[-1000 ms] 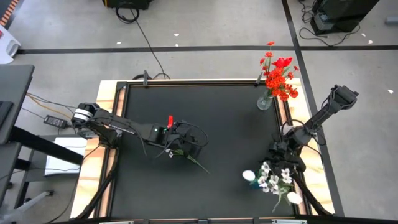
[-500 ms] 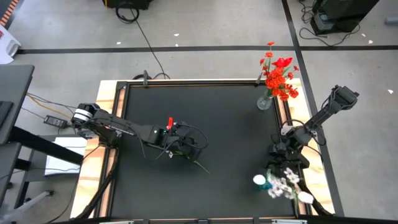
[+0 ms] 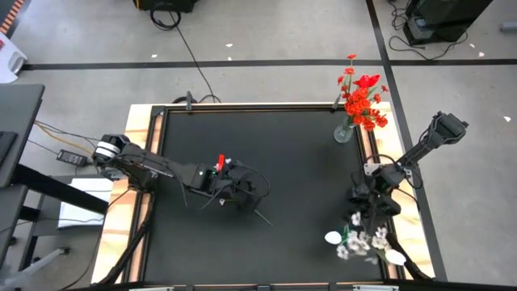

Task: Sort flowers into vase by color
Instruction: Put the white flowers into the blue vase

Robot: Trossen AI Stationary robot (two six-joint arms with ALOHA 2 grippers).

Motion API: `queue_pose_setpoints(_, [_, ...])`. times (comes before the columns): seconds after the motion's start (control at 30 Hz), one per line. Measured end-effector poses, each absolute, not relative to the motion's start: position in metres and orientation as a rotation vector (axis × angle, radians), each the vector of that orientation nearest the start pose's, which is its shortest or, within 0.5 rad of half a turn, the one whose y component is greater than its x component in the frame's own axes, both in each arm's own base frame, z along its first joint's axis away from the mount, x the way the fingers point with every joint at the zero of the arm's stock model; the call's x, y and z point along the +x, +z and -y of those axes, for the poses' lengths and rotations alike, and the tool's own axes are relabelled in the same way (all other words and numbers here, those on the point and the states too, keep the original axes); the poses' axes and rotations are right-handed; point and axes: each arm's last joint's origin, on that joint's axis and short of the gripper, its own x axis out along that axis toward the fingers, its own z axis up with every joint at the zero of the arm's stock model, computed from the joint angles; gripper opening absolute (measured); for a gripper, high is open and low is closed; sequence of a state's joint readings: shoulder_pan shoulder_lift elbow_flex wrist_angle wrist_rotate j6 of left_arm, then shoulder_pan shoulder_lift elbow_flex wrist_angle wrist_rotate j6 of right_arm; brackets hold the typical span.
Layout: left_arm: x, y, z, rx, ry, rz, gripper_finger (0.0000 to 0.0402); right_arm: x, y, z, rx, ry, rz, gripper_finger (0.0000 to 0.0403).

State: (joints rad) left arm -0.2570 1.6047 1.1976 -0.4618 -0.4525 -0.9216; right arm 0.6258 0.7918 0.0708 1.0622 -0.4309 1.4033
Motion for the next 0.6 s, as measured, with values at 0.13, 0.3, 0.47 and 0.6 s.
queue_pose_setpoints(0.13, [0.3290,0.2540,0.0789,-0.551,0.528,-0.652,0.0117,0.1097,0.2054,-0.0971,1.311,1.175,-0.552,0.0260])
queue_pose_setpoints(0.3, [0.3282,0.2541,0.0821,-0.543,0.526,-0.649,0.0117,0.1090,0.2051,-0.0967,1.315,1.211,-0.619,0.0254])
queue_pose_setpoints(0.47, [0.3281,0.2541,0.0825,-0.539,0.523,-0.650,0.0117,0.1119,0.2077,-0.0923,1.360,1.181,-0.571,0.0250])
queue_pose_setpoints(0.6, [0.3281,0.2541,0.0823,-0.512,0.517,-0.653,0.0117,0.1162,0.2089,-0.0873,1.427,1.113,-0.520,0.0250])
